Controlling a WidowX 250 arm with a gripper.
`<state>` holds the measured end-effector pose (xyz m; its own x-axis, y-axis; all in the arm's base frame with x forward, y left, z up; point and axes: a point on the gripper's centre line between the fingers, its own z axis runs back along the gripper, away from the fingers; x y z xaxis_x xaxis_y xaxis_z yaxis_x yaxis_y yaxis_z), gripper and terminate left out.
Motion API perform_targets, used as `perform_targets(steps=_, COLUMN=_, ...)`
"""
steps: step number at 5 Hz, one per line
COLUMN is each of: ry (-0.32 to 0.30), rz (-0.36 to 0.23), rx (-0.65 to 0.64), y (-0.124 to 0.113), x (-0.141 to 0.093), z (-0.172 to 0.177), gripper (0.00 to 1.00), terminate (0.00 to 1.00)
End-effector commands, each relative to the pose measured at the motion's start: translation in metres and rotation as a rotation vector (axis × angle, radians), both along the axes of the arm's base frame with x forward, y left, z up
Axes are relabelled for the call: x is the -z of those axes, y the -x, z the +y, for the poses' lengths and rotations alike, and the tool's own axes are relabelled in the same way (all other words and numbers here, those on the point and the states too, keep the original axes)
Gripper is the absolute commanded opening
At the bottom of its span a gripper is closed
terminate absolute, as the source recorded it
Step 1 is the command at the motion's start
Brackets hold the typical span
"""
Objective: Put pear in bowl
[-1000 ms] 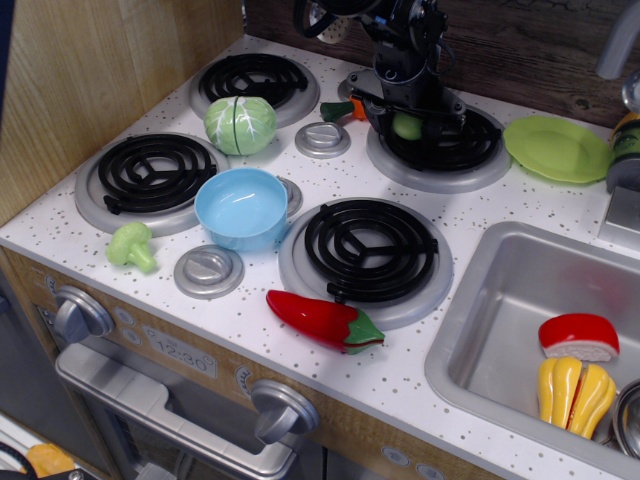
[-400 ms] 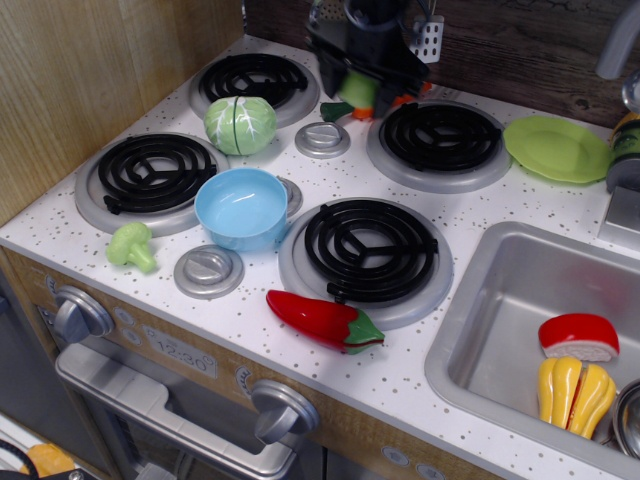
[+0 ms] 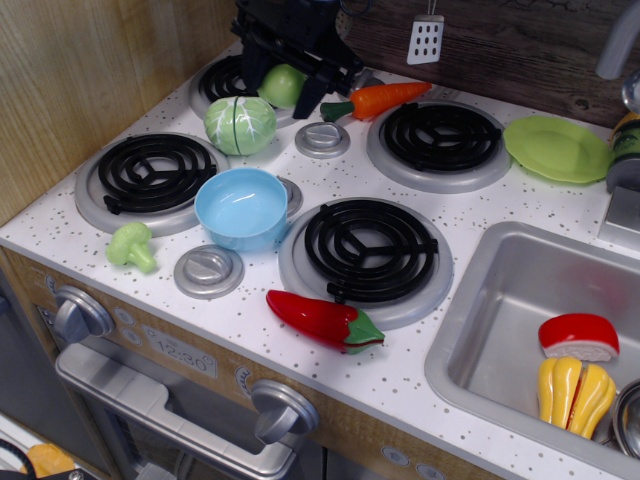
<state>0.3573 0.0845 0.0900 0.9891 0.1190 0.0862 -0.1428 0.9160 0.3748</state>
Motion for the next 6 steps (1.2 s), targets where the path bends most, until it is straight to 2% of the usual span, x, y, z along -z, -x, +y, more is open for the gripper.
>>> perform_targets(steps=1, ry=0.035, rz=0.007, rx=-0.065, y=0.03, x=-0.014, z=0.008, gripper=0.0, terminate=0.0)
perform_targets(steps=2, ry=0.053, rz=-0.011, rx=-0.091, y=0.04, x=0.001, z=0.002, gripper=0.0, terminate=0.0)
perform_targets(steps=3, ry=0.076, rz=-0.065, rx=-0.124, y=0.04, x=0.015, z=-0.008, gripper=1.0, terminate=0.0)
perform_targets(steps=6, ry=0.076, rz=-0.065, rx=-0.124, y=0.04, x=0.015, z=-0.008, gripper=1.0, terminate=0.0)
